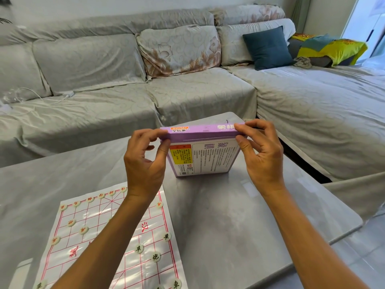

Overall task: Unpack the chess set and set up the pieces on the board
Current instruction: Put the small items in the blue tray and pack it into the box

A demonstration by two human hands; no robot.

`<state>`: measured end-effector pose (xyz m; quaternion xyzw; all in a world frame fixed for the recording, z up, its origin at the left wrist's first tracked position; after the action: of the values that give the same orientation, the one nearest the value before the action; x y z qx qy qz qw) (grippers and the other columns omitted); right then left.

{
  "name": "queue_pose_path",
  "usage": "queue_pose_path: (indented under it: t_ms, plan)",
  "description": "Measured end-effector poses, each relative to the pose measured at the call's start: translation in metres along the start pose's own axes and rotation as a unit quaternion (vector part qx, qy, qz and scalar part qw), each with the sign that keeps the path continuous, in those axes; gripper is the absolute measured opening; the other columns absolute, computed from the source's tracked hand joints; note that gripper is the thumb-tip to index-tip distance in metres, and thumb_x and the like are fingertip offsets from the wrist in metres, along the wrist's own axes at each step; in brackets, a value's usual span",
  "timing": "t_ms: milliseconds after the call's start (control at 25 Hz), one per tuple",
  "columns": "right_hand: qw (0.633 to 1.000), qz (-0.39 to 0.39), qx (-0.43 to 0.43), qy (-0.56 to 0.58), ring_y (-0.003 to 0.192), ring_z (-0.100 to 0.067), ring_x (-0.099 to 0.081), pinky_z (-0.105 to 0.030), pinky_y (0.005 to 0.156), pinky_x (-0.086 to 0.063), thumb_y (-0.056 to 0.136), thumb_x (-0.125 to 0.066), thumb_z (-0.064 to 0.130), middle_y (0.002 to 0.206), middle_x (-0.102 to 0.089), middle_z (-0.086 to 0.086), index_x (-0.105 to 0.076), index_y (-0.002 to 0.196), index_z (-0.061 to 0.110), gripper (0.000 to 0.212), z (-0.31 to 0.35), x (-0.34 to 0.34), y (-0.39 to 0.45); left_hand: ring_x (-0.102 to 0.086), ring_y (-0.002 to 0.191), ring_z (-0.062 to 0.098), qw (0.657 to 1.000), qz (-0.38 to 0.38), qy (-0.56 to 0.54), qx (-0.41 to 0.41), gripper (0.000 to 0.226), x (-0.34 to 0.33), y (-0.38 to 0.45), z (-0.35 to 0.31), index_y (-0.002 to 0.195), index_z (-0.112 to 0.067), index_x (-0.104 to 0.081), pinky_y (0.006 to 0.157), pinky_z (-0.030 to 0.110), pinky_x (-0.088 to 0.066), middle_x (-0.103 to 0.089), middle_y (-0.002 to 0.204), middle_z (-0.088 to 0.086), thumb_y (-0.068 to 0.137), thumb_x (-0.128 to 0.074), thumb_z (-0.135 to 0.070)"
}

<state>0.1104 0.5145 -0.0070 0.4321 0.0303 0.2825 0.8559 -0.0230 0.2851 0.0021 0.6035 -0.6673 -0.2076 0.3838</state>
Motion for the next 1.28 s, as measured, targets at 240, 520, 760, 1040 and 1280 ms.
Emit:
queue_pose_path:
  t_ms: [240, 520, 760, 1040, 1280]
  plan:
    - [0.998, -0.009, -0.039, 0.046, 0.112, -0.012, -0.052, -0.038, 0.079, -0.058, 0.095, -0.058, 0.01, 0.118, -0.05, -0.007, -0.065, 0.117, 0.017, 0.025, -0.001, -0.003, 0.001, -0.06, 0.103, 0.01, 0.994, 0.0, -0.076, 0.081, 0.024, 0.001, 0.003, 0.001, 0.112, -0.017, -0.065, 0.085, 0.016, -0.052, -0.061, 0.111, -0.002, 0.088, -0.064, -0.021]
    - [1.0, -0.006, -0.021, 0.013, 0.115, -0.015, -0.053, -0.037, 0.075, -0.059, 0.094, -0.059, 0.011, 0.123, -0.054, 0.0, -0.066, 0.117, 0.017, 0.025, 0.0, -0.002, 0.004, -0.057, 0.101, 0.016, 0.999, 0.029, -0.006, 0.038, 0.023, 0.003, 0.01, -0.006, 0.109, -0.023, -0.067, 0.082, 0.017, -0.053, -0.054, 0.109, 0.001, 0.086, -0.066, -0.026]
    - [1.0, -0.008, -0.007, 0.002, 0.119, -0.015, -0.053, -0.039, 0.079, -0.058, 0.095, -0.057, 0.011, 0.128, -0.056, -0.001, -0.066, 0.119, 0.014, 0.026, -0.002, -0.005, 0.003, -0.061, 0.098, 0.007, 0.989, 0.017, -0.077, 0.127, 0.025, 0.003, 0.017, -0.005, 0.112, -0.018, -0.066, 0.078, 0.015, -0.055, -0.065, 0.103, -0.001, 0.088, -0.066, -0.021]
    - [1.0, -0.021, -0.011, 0.011, 0.117, -0.01, -0.054, -0.037, 0.077, -0.059, 0.094, -0.059, 0.011, 0.126, -0.057, -0.002, -0.068, 0.115, 0.015, 0.023, -0.003, -0.003, 0.003, -0.058, 0.102, 0.012, 0.997, 0.068, -0.022, 0.032, 0.019, 0.0, 0.018, -0.011, 0.096, -0.02, -0.066, 0.083, 0.023, -0.056, -0.056, 0.111, 0.002, 0.083, -0.07, -0.033]
    - [1.0, -0.009, 0.011, -0.025, 0.117, -0.007, -0.055, -0.034, 0.085, -0.056, 0.092, -0.062, 0.009, 0.129, -0.056, 0.002, -0.067, 0.116, 0.011, 0.025, 0.001, -0.004, 0.001, -0.054, 0.107, 0.008, 0.985, 0.109, 0.076, -0.107, 0.035, -0.013, 0.008, -0.016, 0.111, -0.011, -0.066, 0.093, 0.015, -0.047, -0.063, 0.116, 0.009, 0.087, -0.059, -0.036]
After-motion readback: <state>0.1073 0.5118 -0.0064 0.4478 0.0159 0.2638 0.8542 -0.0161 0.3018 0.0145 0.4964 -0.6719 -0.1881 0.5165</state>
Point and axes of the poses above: each hand's wrist, its own y-axis towards the middle knuckle, its own x-axis out of the back of the hand, z = x × y, the point moved 7 cm from there along y, towards the middle knuckle
